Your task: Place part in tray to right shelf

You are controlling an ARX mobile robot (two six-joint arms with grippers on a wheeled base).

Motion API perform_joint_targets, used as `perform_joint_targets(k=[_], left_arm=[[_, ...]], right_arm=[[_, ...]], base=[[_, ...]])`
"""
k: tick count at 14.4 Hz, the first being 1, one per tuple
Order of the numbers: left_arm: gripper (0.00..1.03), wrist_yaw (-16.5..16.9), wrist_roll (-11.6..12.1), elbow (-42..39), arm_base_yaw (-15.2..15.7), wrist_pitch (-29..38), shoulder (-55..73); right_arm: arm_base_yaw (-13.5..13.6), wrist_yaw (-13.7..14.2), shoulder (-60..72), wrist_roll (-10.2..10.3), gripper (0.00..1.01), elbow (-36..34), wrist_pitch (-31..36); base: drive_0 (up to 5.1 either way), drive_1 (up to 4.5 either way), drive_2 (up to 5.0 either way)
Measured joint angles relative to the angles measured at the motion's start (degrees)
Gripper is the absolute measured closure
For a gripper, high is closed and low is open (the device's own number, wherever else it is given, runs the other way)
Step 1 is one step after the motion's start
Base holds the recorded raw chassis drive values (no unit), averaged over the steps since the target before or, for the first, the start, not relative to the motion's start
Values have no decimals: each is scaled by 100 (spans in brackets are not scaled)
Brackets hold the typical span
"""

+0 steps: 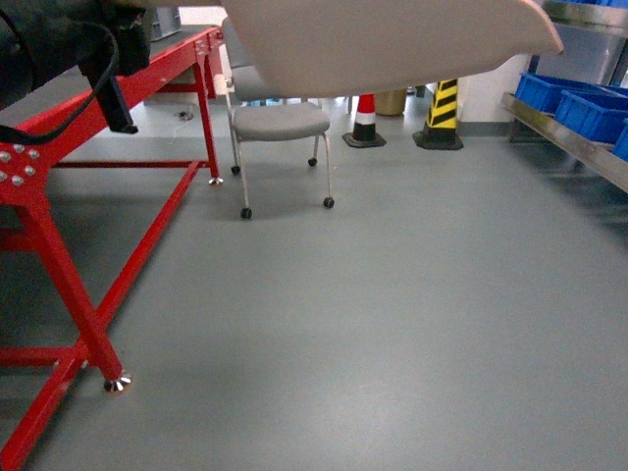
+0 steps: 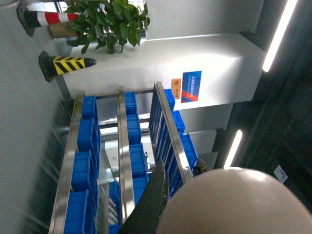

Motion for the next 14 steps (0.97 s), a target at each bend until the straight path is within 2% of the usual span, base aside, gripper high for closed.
perform_joint_targets(k=[14], left_arm=[[90, -13, 9, -7, -15, 42, -2]], right_arm=[[0, 0, -22, 0, 3, 0, 2]], base=[[-169, -169, -169]])
